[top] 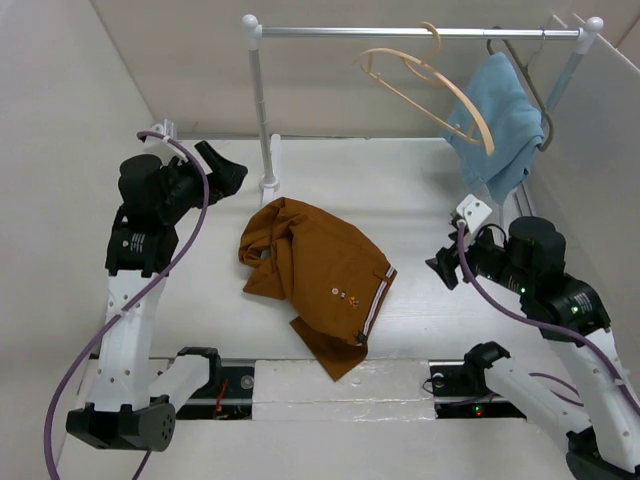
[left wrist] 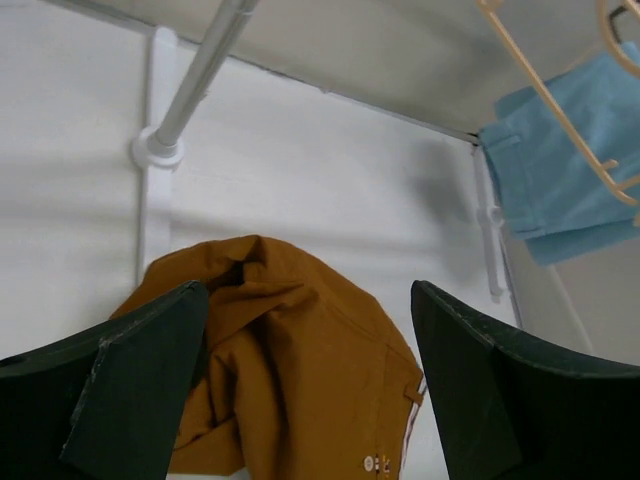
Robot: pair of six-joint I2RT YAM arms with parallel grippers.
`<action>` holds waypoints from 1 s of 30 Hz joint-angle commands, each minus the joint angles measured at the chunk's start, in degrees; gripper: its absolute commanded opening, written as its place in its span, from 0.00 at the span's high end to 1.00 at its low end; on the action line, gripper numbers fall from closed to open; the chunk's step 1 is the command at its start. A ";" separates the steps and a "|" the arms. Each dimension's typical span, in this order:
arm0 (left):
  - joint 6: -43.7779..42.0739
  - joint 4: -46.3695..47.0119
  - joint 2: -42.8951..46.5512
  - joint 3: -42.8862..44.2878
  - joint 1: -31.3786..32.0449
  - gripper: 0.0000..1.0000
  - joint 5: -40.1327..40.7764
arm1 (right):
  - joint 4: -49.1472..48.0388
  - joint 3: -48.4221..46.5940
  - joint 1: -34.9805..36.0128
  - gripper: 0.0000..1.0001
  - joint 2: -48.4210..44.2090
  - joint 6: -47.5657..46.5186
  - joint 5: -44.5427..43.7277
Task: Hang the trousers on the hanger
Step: Fold the trousers
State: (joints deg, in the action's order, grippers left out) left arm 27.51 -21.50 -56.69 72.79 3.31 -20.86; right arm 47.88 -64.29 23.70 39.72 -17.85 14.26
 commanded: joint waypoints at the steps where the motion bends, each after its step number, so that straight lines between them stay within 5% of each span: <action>1: -1.05 -4.32 0.00 -0.02 0.12 0.21 8.88 | -1.12 3.20 0.47 0.23 0.70 0.00 4.18; 6: 3.25 -10.84 -1.05 -5.80 -1.37 0.10 23.93 | -7.43 9.70 1.70 0.04 3.86 0.97 6.22; 9: 4.75 -11.99 -2.37 -10.28 -3.05 0.01 21.14 | -12.88 13.31 1.70 0.00 6.41 1.24 5.34; 15: 7.56 -3.74 -3.95 -20.57 -3.05 0.01 9.88 | -26.16 19.11 1.70 0.00 15.70 -0.34 5.43; 19: 8.61 0.66 -8.25 -23.40 -3.05 0.01 6.10 | -34.23 18.85 1.70 0.00 24.14 -0.35 15.24; 26: 10.11 8.83 -15.81 -31.13 -0.67 0.01 5.22 | -47.34 21.23 3.72 0.00 34.80 3.34 20.01; 27: 10.55 10.06 -18.09 -32.00 -0.67 0.01 4.00 | -47.35 20.96 4.24 0.00 35.85 3.69 20.28; 29: 11.08 13.84 -19.86 -32.45 -0.67 0.07 1.44 | -49.64 18.86 4.77 0.16 38.66 3.61 21.86; 30: 11.43 14.72 -21.17 -32.37 -0.67 0.22 1.26 | -49.11 17.63 5.56 0.24 39.28 3.43 21.95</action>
State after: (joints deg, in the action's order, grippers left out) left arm 37.60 -14.13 -75.83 40.86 2.57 -16.34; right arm 6.31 -43.42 27.73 77.84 -15.22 32.03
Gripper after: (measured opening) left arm 0.837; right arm 0.803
